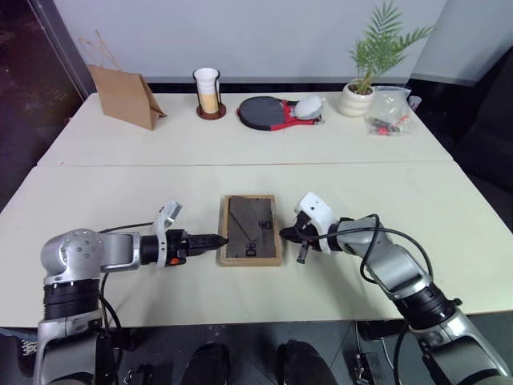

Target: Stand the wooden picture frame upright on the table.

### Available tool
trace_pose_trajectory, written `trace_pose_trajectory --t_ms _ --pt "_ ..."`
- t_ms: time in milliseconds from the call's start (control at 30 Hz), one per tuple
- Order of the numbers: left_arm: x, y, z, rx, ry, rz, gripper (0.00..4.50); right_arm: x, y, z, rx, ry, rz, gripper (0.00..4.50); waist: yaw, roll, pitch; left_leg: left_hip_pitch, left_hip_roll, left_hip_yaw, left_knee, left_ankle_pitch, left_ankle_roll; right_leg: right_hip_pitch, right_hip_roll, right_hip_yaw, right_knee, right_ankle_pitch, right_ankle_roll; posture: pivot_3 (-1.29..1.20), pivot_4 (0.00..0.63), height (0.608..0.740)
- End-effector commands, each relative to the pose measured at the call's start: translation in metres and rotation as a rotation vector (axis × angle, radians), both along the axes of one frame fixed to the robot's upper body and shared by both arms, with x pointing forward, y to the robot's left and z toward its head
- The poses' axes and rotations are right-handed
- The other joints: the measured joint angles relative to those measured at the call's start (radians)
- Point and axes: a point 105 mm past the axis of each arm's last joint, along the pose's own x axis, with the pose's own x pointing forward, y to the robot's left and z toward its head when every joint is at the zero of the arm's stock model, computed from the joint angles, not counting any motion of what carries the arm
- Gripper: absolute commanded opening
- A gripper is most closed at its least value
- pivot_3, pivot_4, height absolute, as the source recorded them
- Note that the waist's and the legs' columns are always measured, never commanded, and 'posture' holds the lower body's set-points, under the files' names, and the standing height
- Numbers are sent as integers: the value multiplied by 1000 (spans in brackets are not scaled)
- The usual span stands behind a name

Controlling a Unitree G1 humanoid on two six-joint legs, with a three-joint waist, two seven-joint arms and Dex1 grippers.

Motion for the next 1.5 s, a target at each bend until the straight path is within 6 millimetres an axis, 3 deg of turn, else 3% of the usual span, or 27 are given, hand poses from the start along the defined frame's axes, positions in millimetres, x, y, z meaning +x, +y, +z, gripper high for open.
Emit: trace_pose_trajectory --t_ms 33,300,400,567,633,767,900,1000,1100,1200,1333,1500 --pt "-4 -6 -14 -19 66 8 4438 -3 23 4 15 -22 83 0 -1 0 0 1 -1 0 0 0 0 1 0 0 0 0 0 0 150 740" --pt "-13 -9 -34 -65 138 19 4438 -4 46 7 43 -18 134 0 -1 1 -5 2 -3 -5 0 0 0 5 -2 -3 0 0 0 0 150 740" --pt "-13 -10 -32 -98 134 20 3541 -4 44 7 39 -17 130 0 1 1 -5 2 -4 -6 0 0 0 5 -3 -4 -1 0 0 0 150 740" --pt "-9 -7 -21 -181 109 32 1213 -4 35 7 26 -20 110 0 3 1 -5 1 -5 -9 0 0 0 7 -5 -7 -3 0 -1 0 150 740" --pt "-9 -7 -14 -219 92 30 1077 -2 28 9 18 -33 92 0 1 1 -5 2 -6 -11 0 0 0 9 -9 -10 -5 -1 -1 0 150 740" --pt "-8 -9 1 -290 41 16 1077 4 2 35 13 -106 27 0 2 1 -5 0 -6 -13 0 0 0 8 -11 -12 -5 0 -1 0 150 740" --pt "-6 -13 10 -331 -1 17 1077 10 -25 87 88 -190 -50 0 2 1 -5 -1 -7 -13 -1 0 0 8 -12 -13 -7 0 -1 0 150 740" --pt "-6 -19 20 -360 -43 -5 1077 9 -27 123 192 -209 -48 0 -1 1 -4 -1 -7 -14 -1 0 0 8 -12 -13 -7 0 -1 0 150 740" --pt "-7 -26 28 -376 -80 -31 1077 4 -9 141 340 -133 22 857 -2 1 -5 -1 -6 -14 -2 0 0 8 -12 -13 -8 0 -1 0 150 740" --pt "-7 -33 34 -389 -109 -49 1077 -2 14 145 434 -26 113 2365 -2 1 -4 -1 -6 -15 -4 0 0 8 -12 -13 -9 0 -1 0 150 740" --pt "-8 -37 38 -393 -133 -56 1077 2 27 144 472 30 150 4448 1 1 -4 -2 -7 -15 -6 0 0 8 -13 -13 -12 0 0 0 150 740" --pt "-13 -39 37 -390 -140 -60 1077 8 39 143 491 69 179 4448 0 1 -4 -2 -7 -14 -7 0 0 8 -14 -13 -14 0 0 0 150 740"
